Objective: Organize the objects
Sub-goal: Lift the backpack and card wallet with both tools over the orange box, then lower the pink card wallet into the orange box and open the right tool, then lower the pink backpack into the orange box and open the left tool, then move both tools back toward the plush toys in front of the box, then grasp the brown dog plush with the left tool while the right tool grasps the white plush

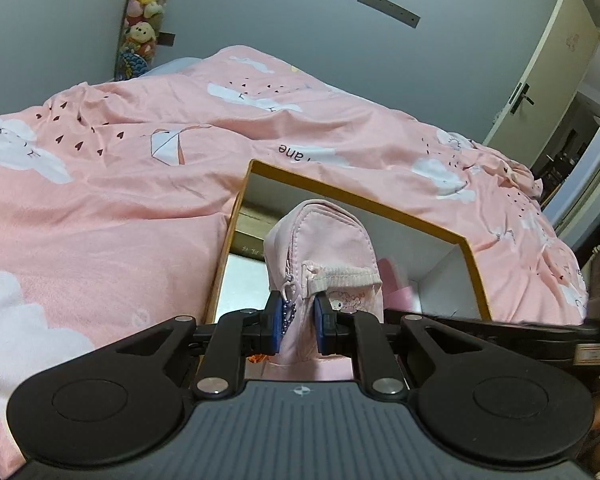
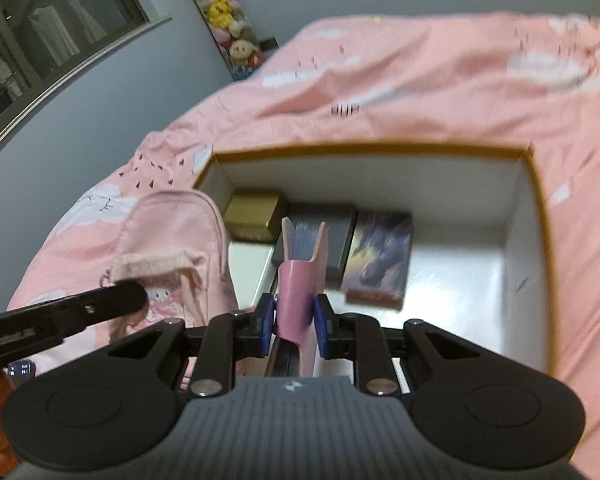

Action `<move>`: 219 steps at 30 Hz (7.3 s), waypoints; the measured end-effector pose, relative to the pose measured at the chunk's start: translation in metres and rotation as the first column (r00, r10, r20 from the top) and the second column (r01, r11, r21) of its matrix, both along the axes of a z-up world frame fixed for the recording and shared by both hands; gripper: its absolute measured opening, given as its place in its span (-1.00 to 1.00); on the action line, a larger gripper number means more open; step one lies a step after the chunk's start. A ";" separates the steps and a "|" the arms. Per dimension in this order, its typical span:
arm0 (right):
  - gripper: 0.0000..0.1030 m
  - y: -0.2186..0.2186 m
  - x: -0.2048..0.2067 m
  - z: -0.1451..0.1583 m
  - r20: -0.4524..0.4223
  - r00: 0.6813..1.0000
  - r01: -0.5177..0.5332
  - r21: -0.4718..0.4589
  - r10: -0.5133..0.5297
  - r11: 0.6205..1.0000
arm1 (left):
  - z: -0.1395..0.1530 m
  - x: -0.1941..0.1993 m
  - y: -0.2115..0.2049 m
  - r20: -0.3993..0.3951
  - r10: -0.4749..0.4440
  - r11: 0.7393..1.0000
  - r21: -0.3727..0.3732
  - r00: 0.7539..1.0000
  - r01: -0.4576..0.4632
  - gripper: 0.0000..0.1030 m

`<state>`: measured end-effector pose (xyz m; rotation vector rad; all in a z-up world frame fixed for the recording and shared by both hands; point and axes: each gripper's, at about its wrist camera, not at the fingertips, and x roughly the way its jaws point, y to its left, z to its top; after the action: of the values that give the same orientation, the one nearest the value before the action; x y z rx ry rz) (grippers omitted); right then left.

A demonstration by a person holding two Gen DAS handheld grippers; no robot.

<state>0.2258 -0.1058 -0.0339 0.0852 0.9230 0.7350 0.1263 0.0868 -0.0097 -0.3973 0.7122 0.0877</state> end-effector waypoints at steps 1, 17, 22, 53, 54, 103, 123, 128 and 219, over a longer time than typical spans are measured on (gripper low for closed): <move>-0.57 0.003 0.003 -0.007 -0.026 1.000 0.002 0.005 -0.002 1.000 | -0.002 0.000 0.001 -0.001 0.001 1.000 -0.003 1.000 -0.001 -0.66; -0.56 0.026 0.031 -0.056 -0.252 0.968 -0.004 0.048 0.016 0.999 | -0.020 0.018 0.012 -0.044 0.017 1.000 0.019 0.999 -0.016 -0.66; -0.55 0.022 0.038 -0.058 -0.297 0.955 0.021 0.020 -0.014 1.000 | -0.022 0.019 0.013 -0.055 0.010 1.000 0.009 0.998 -0.010 -0.66; -0.15 0.055 0.031 -0.066 -0.219 0.975 -0.092 -0.293 0.027 0.952 | -0.024 0.022 0.012 -0.064 0.009 1.000 0.018 0.998 -0.008 -0.66; -0.22 0.054 0.032 -0.067 -0.238 0.971 -0.091 -0.269 0.026 0.959 | -0.024 0.022 0.012 -0.062 0.011 1.000 0.019 0.998 -0.010 -0.66; -0.14 -0.009 0.031 -0.053 -0.241 0.970 0.045 0.014 -0.041 0.999 | -0.042 0.063 -0.010 -0.238 -0.212 0.975 0.011 0.948 0.221 -0.25; -0.11 0.004 0.018 -0.040 -0.139 0.990 -0.008 0.002 0.008 1.000 | -0.024 0.030 -0.035 -0.126 -0.189 0.975 0.092 0.974 0.201 -0.27; 0.16 -0.006 -0.002 -0.012 -0.002 1.000 0.000 -0.011 0.000 1.000 | -0.011 0.010 -0.042 -0.056 -0.175 0.980 0.086 0.983 0.179 -0.29; 0.62 -0.014 -0.150 -0.054 0.193 0.964 -0.055 -0.533 0.185 0.844 | -0.070 -0.057 -0.049 -0.265 -0.232 0.973 -0.056 0.936 0.225 -0.52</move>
<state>0.0755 -0.1194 -0.0875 -0.5430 0.8740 0.5703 0.0691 0.0375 -0.0798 -0.3265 1.0265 -0.0893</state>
